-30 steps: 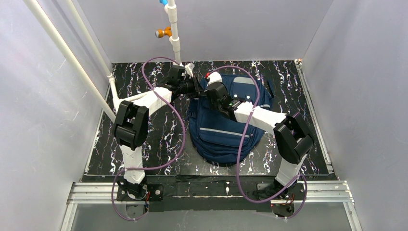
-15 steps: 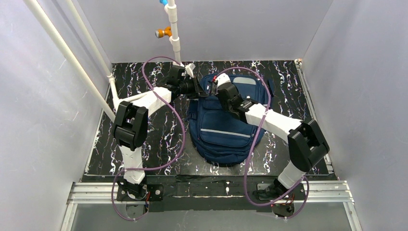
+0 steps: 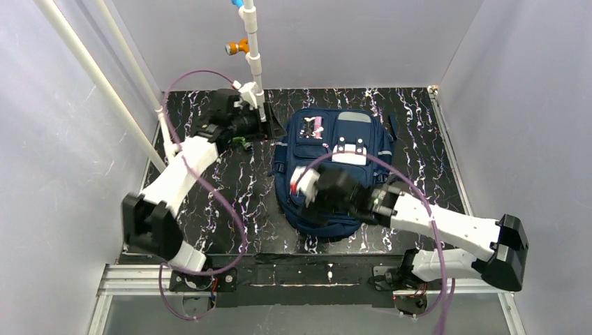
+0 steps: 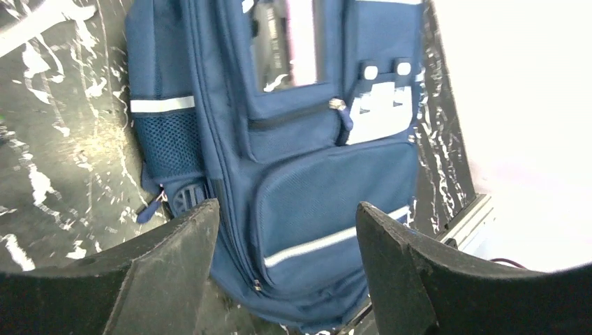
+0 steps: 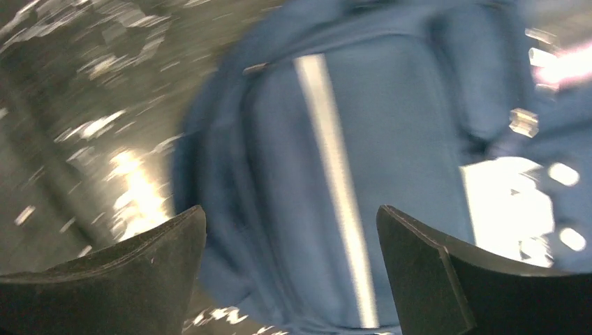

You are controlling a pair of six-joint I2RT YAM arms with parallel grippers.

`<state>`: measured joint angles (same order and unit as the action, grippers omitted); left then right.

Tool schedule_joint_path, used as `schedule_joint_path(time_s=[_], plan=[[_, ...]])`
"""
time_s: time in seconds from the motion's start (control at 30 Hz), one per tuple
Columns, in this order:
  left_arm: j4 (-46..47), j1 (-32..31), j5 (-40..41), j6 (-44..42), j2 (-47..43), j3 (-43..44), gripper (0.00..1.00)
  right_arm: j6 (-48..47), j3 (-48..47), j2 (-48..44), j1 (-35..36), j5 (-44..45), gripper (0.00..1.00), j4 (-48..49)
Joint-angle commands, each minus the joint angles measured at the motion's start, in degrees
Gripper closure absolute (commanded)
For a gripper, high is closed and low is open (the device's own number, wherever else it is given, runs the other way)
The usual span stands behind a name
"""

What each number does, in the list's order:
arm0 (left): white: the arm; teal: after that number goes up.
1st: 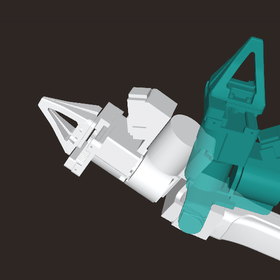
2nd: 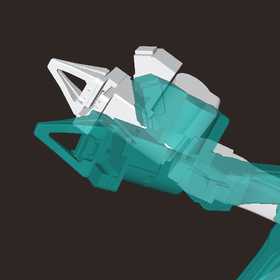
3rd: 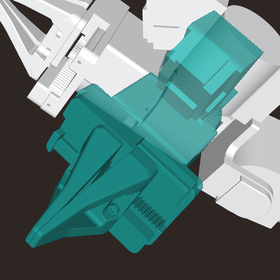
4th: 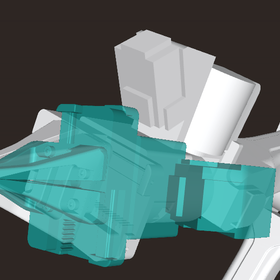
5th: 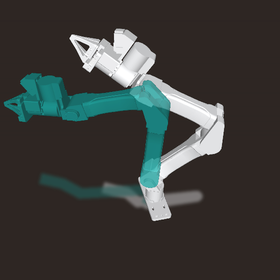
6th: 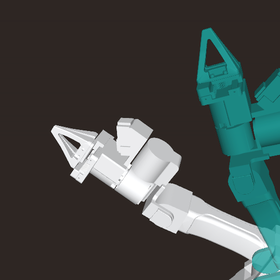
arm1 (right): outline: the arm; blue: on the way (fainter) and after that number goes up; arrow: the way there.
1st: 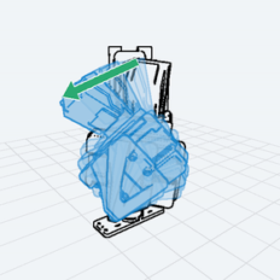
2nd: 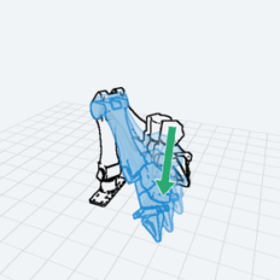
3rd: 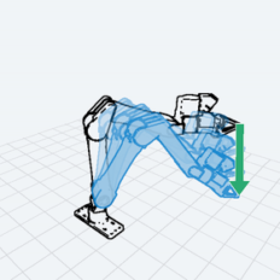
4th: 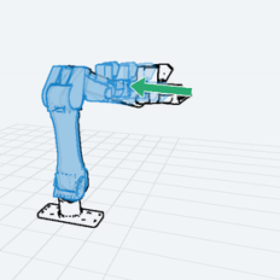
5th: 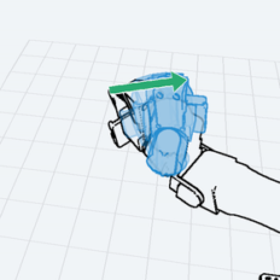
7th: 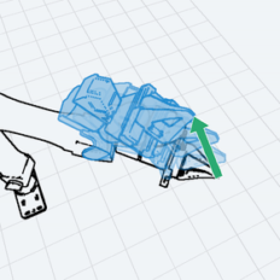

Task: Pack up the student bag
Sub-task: Adjust the student bag at the center of the board.

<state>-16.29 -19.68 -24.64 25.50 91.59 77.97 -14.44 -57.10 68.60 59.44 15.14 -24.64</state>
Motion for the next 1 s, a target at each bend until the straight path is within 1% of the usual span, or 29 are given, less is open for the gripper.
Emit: schedule_joint_path(time_s=[0.0,0.03,0.1,0.17,0.2,0.23,0.27,0.3,0.33,0.37,0.43,0.47,0.53,0.6,0.67,0.7,0.73,0.77,0.8,0.83,0.87,0.9,0.93,0.97], plan=[[-6.3,-0.1,5.7,-1.3,-16.4,-5.2,0.29,-5.6,5.5,-2.0,13.0,-2.5,0.01,-8.7],[-6.3,-0.1,5.9,-0.7,-19.2,-7.0,0.29,-6.2,5.9,-1.7,15.0,-1.4,0.02,-10.3],[-6.0,0.0,5.6,1.2,-23.7,-10.0,0.29,-7.6,6.5,-1.5,18.3,-1.9,0.02,-10.6],[-6.2,-0.1,5.0,2.1,-27.1,-12.1,0.29,-8.4,7.3,-1.2,22.0,2.7,0.04,-9.2],[-6.3,-0.1,5.1,2.4,-28.5,-13.0,0.29,-8.4,7.3,-0.1,22.6,4.5,0.07,-9.2],[-6.7,-0.1,5.2,2.7,-29.7,-13.7,0.29,-8.0,7.0,1.5,22.8,5.4,0.13,-9.6],[-7.2,-0.2,5.4,2.7,-30.8,-14.2,0.29,-7.4,6.2,3.6,23.1,5.5,0.22,-10.5],[-7.5,-0.2,5.4,3.0,-31.8,-14.7,0.29,-6.3,5.4,5.7,23.6,5.6,0.25,-11.1],[-7.6,-0.2,5.5,3.2,-32.6,-15.2,0.29,-5.7,4.9,7.6,24.7,6.3,0.26,-11.3],[-7.7,-0.1,5.6,3.4,-33.2,-15.7,0.29,-5.3,4.9,9.2,26.2,8.1,0.24,-11.0],[-7.9,-0.1,5.3,3.8,-33.9,-16.2,0.29,-4.7,5.1,12.6,28.8,13.6,0.18,-10.1],[-8.1,-0.1,5.0,3.9,-34.0,-16.2,0.29,-4.3,5.1,14.3,29.7,17.5,0.17,-9.9],[-8.7,-0.1,4.7,4.2,-34.1,-16.3,0.29,-3.0,5.3,18.5,31.2,28.3,0.15,-8.4],[-8.7,-0.1,4.7,4.5,-34.4,-16.6,0.29,-1.2,5.5,22.9,31.6,37.8,0.15,-6.5],[-8.7,-0.1,4.9,4.7,-34.5,-16.9,0.29,-0.4,5.8,27.2,31.6,45.6,0.19,-4.5],[-8.6,-0.2,4.8,4.7,-34.5,-17.0,0.29,0.1,6.0,28.9,31.6,48.4,0.27,-3.4],[-8.7,-0.1,4.8,4.6,-34.6,-16.9,0.29,0.8,5.7,30.4,31.6,50.7,0.38,-3.0],[-8.9,-0.1,4.8,4.5,-34.8,-16.8,0.29,2.0,5.1,31.3,31.6,52.7,0.51,-3.3],[-9.3,-0.1,5.0,4.2,-35.0,-16.6,0.29,3.5,4.2,31.4,31.6,55.0,0.68,-3.9],[-9.8,-0.1,5.3,3.9,-35.3,-16.4,0.29,4.9,3.1,30.5,31.6,57.2,0.81,-4.7],[-10.3,-0.1,5.9,3.6,-35.7,-16.2,0.29,6.0,1.7,28.3,31.5,59.6,0.92,-5.3],[-10.7,-0.1,6.5,3.2,-36.3,-16.0,0.29,7.2,-0.1,26.3,31.4,62.9,0.99,-6.0],[-11.1,-0.1,7.4,2.9,-36.9,-15.7,0.29,8.5,-2.9,24.5,30.6,65.3,0.99,-7.5],[-11.4,-0.1,8.3,2.4,-37.5,-15.5,0.29,8.8,-6.5,23.0,29.0,65.6,0.99,-9.2]])
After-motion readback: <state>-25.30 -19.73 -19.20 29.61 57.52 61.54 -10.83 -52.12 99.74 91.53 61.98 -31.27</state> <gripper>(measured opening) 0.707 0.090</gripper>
